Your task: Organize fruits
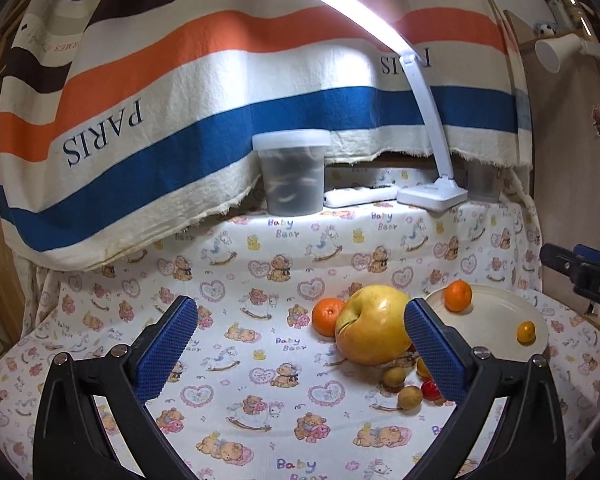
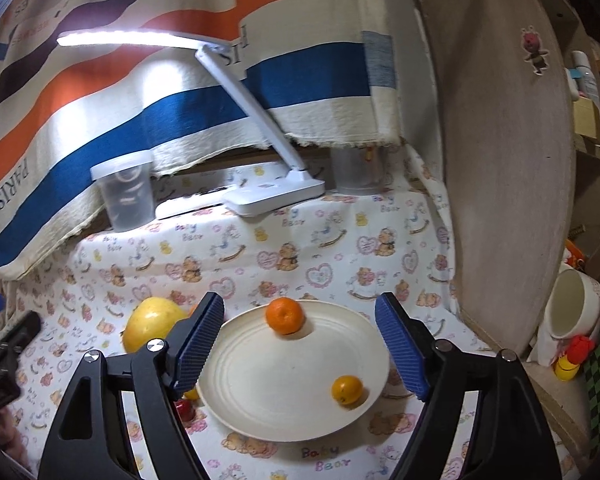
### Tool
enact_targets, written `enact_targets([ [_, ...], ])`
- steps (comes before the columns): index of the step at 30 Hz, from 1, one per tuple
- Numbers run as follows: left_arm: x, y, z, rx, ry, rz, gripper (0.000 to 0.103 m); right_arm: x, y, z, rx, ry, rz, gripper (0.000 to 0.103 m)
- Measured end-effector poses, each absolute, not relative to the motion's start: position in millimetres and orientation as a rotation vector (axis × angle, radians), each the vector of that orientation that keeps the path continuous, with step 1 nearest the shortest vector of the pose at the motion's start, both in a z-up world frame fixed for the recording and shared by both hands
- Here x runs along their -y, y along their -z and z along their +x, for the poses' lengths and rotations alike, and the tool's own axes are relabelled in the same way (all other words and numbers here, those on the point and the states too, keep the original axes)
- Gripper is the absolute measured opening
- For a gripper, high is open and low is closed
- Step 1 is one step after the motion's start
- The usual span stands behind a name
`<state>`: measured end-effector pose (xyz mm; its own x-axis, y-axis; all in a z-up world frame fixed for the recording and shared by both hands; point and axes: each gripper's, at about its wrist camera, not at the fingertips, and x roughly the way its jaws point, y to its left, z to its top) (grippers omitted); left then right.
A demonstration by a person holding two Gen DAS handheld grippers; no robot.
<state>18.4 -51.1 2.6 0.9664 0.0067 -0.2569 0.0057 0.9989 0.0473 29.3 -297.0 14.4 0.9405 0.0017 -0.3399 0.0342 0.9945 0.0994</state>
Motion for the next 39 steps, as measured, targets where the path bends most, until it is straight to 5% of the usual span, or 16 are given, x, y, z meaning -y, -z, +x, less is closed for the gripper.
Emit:
enact_targets([
  [13, 53.0, 15.4, 36.2, -0.39, 0.063, 0.011, 0.103, 280.6, -1.7, 33.7, -0.386, -0.011, 0.064, 0.08],
  [24, 56.7, 16.7, 22.8, -0.283, 0.011, 0.044, 0.103, 267.4, 3.1, 44.3, -0.577, -0.261, 0.158, 0.08],
  [39, 15.6, 14.5, 39.0, -0.33, -0.121, -0.077, 0.103, 210.7, 53.5, 76.2, -0.95, -0.404, 0.084, 0.042],
])
